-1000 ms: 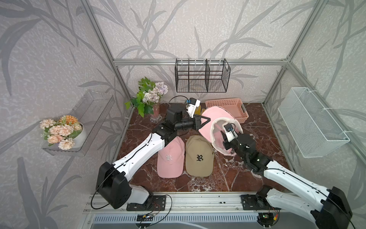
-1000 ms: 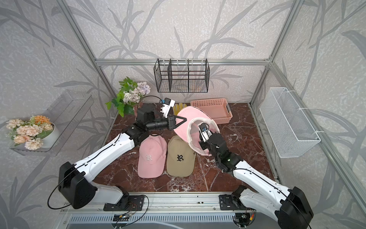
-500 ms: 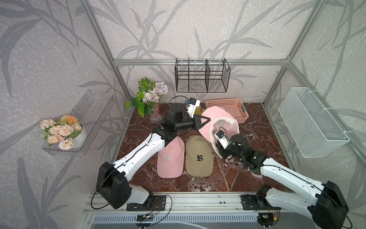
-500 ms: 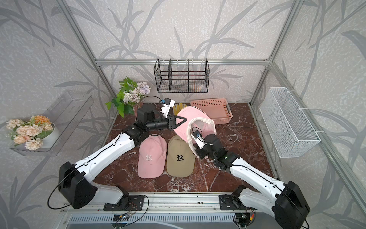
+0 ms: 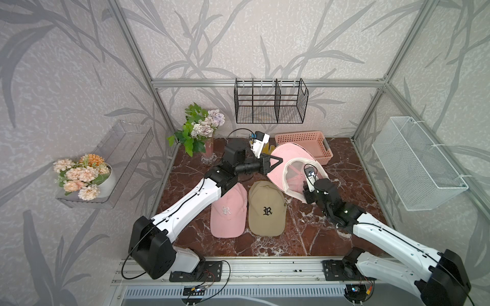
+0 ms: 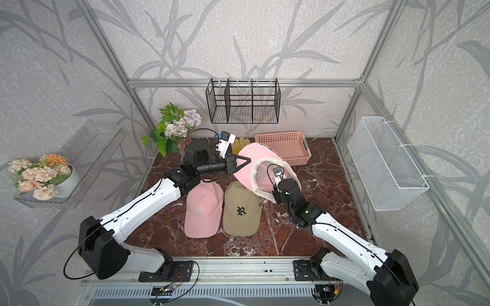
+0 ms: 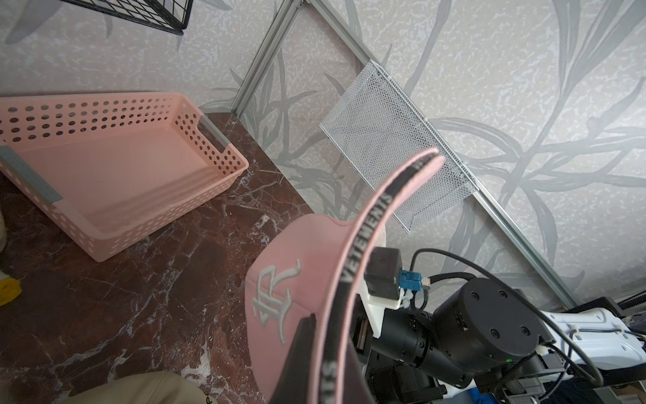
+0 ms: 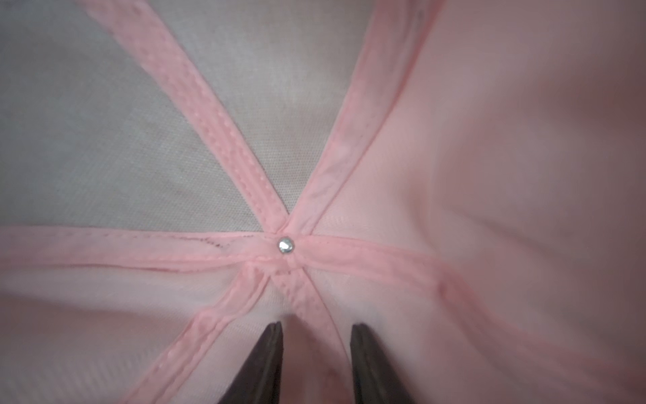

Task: Turn the baseball cap inside out
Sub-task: Turn over the baseball cap, then place the baseball cap at the center of the board.

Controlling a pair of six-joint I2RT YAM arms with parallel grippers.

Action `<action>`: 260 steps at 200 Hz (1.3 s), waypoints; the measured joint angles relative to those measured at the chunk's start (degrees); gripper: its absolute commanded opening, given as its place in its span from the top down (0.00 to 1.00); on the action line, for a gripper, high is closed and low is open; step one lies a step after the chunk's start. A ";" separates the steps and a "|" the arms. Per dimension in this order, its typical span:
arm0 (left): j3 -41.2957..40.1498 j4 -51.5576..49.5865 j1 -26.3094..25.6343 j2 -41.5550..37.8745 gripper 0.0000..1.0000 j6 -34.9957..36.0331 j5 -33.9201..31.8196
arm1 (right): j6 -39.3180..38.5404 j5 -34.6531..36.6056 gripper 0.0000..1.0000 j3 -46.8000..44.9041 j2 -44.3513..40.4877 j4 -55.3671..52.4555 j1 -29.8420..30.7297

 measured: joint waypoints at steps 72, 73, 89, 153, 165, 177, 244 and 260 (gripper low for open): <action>0.83 -1.64 -0.09 0.13 1.00 5.29 -3.50 | 4.55 -20.06 0.34 1.11 -6.05 2.12 -3.37; 0.87 -1.68 -0.11 0.13 1.00 5.42 -3.63 | 4.68 -20.24 0.34 1.20 -6.05 2.10 -3.39; 1.66 -2.03 -0.59 0.13 1.00 9.29 -6.93 | 7.34 -23.21 0.33 3.65 -6.10 1.53 -3.74; 0.13 1.22 -2.38 -1.07 1.00 28.89 -20.63 | 25.77 -33.07 0.34 9.46 -9.64 -2.40 -14.82; -1.66 2.84 -3.39 -2.27 1.00 33.16 -22.18 | 30.64 -34.80 0.35 10.36 -9.66 -4.04 -17.84; -3.78 4.48 -4.76 -3.61 1.00 37.97 -22.95 | 36.46 -36.41 0.36 11.10 -9.62 -5.68 -20.57; -13.81 12.70 -12.09 -7.06 1.00 62.10 -24.83 | 61.66 -49.18 0.45 10.60 -5.25 -3.65 -25.53; -14.78 13.33 -13.00 -7.06 1.00 65.35 -25.59 | 65.85 -51.43 0.46 9.09 -3.82 -0.92 -25.53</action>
